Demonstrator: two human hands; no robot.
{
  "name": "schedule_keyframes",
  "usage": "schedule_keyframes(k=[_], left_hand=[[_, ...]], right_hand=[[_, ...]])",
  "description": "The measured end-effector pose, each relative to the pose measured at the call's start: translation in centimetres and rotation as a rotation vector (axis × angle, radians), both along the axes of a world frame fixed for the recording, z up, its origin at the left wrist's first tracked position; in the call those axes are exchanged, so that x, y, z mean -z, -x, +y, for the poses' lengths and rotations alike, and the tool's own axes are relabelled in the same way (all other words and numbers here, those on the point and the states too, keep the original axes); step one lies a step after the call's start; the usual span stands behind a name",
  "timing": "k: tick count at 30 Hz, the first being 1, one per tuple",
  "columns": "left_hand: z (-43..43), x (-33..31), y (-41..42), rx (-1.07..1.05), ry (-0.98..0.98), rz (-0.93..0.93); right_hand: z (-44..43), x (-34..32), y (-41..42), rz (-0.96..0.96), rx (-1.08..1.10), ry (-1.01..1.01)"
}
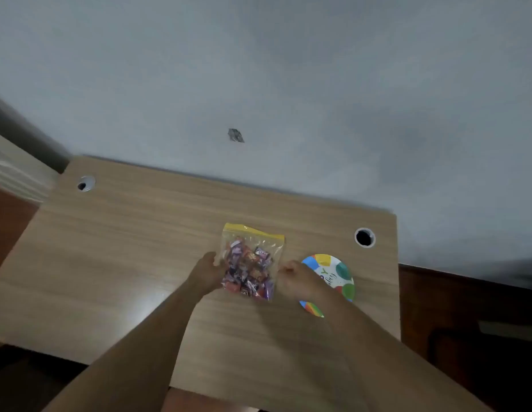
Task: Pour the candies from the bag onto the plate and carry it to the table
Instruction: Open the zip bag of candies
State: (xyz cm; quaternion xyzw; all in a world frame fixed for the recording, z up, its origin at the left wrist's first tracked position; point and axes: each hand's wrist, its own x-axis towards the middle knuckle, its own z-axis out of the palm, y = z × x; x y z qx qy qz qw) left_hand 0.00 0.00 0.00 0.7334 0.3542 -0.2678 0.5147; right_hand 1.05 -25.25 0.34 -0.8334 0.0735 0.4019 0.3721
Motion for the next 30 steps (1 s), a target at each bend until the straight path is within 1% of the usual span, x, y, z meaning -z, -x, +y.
schedule_keyframes(k=[3, 5, 8, 10, 13, 16, 18, 20, 22, 23, 25, 26, 27, 28, 30], left_hand=[[-0.3, 0.6, 0.5, -0.120, 0.130, 0.022], [-0.1, 1.6, 0.9, -0.183, 0.159, 0.036], [0.0, 2.4, 1.1, -0.198, 0.103, 0.018], [-0.3, 2.5, 1.4, -0.187, 0.107, 0.010], [-0.7, 2.4, 1.6, -0.193, 0.165, -0.017], [-1.4, 2.0, 1.9, -0.172, 0.125, -0.070], [-1.8, 1.4, 2.2, -0.118, 0.073, -0.139], [-2.1, 0.3, 2.7, -0.012, 0.003, -0.246], [-2.7, -1.4, 3.0, 0.097, -0.090, -0.347], [-3.0, -2.2, 3.2, 0.101, -0.099, -0.380], [-3.4, -3.6, 3.8, 0.131, -0.124, -0.451], [-3.5, -4.0, 4.1, 0.164, -0.149, -0.483], [-3.5, -4.2, 4.5, 0.203, -0.164, -0.526], [-3.5, -4.5, 4.7, 0.233, -0.163, -0.568], [-3.8, -5.5, 5.2, 0.230, -0.134, -0.626]], right_hand=[[0.6, 2.5, 0.7, 0.055, -0.027, -0.010], [1.1, 3.3, 1.2, 0.085, -0.011, -0.025], [1.5, 4.1, 1.2, 0.129, 0.022, -0.053], [1.7, 4.6, 1.3, 0.153, 0.049, -0.078], [1.8, 4.5, 1.1, 0.144, 0.050, -0.099], [1.5, 3.8, 1.0, 0.111, 0.061, -0.071], [1.1, 2.3, 0.9, 0.061, 0.073, -0.047], [0.4, 0.3, 0.7, -0.052, 0.078, -0.033], [-0.2, -2.0, 0.4, -0.227, 0.106, -0.053], [-0.6, -3.2, 0.3, -0.346, 0.106, -0.051], [-1.1, -5.5, 0.3, -0.600, 0.051, 0.001], [-1.4, -6.8, 0.2, -0.668, 0.007, 0.005], [-1.8, -8.3, 0.1, -0.678, -0.048, -0.016], [-2.2, -10.0, 0.1, -0.627, -0.110, -0.045], [-2.7, -12.8, 0.2, -0.423, -0.211, -0.098]])
